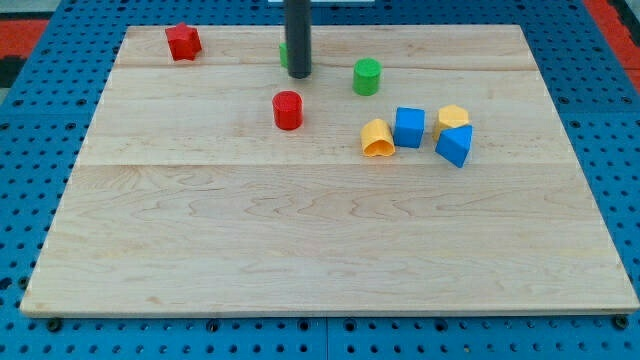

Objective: Move the green star slightly right

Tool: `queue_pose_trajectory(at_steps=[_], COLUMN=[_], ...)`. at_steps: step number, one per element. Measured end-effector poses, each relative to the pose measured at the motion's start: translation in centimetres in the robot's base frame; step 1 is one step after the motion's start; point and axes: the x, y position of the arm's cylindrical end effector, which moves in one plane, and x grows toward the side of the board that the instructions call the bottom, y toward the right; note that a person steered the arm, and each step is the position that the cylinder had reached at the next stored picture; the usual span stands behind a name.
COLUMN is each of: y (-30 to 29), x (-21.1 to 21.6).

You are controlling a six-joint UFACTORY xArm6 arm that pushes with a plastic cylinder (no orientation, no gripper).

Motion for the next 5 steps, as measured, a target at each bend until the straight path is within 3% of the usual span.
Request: queue_pose_trajectory(at_steps=[1, 3, 5], y=[0.3, -5.2, -5.2], x=[-2.9, -0.8, -0.9])
